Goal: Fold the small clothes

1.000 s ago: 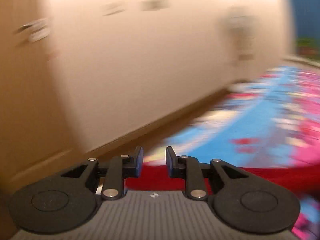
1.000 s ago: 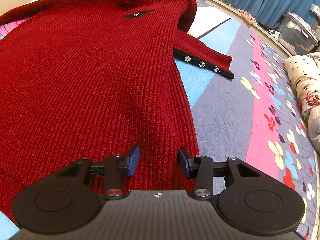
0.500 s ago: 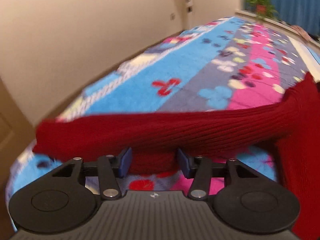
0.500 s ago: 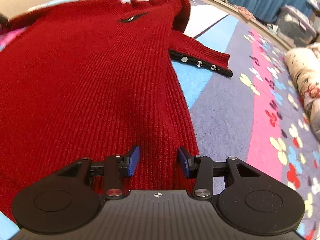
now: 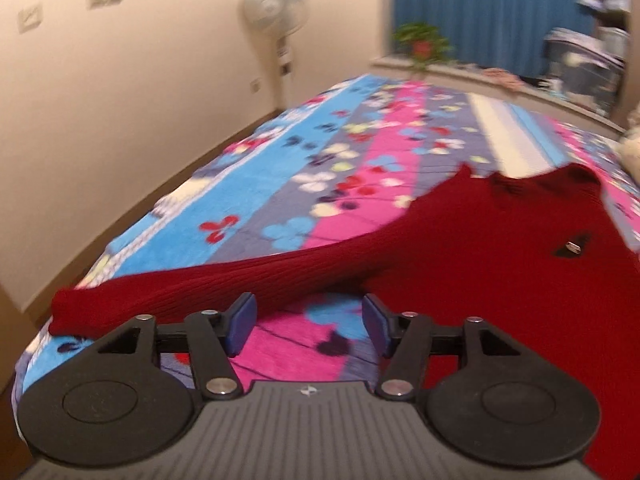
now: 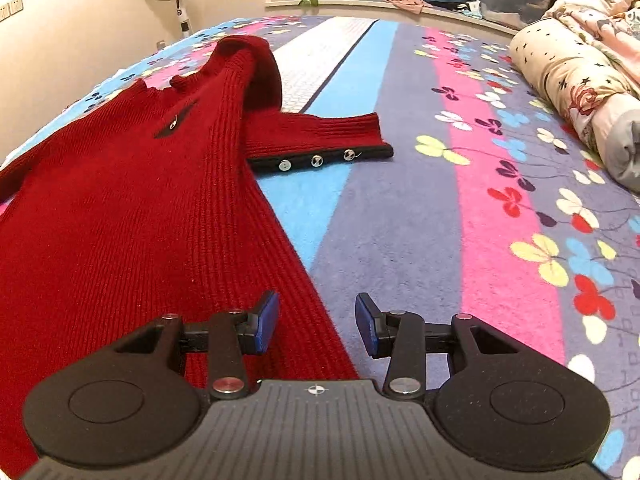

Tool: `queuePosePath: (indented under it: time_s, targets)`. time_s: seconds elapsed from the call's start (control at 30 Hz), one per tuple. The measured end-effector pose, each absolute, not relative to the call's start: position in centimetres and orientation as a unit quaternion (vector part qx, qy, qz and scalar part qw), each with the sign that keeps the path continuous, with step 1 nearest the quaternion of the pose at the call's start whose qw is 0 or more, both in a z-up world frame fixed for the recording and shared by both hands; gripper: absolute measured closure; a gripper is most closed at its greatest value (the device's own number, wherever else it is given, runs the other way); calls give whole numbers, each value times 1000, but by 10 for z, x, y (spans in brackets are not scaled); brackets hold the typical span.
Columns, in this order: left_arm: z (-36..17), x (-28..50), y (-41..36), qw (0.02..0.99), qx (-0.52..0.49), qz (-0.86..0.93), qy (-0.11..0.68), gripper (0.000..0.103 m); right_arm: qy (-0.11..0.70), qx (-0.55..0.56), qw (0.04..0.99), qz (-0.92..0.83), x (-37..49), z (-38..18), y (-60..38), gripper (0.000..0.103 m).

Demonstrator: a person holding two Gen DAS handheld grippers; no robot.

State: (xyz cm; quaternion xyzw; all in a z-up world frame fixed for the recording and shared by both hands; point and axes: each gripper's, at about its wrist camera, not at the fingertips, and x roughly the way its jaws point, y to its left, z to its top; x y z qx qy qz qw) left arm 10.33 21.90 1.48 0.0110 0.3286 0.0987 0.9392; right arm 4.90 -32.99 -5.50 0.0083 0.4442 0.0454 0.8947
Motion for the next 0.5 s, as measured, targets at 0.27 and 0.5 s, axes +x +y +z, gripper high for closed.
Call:
queuePosePath:
  time_s: [0.27, 0.5]
  targets:
    - [-11, 83, 181, 936, 30, 72, 344, 36, 500, -20, 865, 51, 48, -80, -320, 71]
    - [-31, 95, 166, 926, 88, 54, 364, 36, 496, -10, 867, 52, 44, -74, -325, 98]
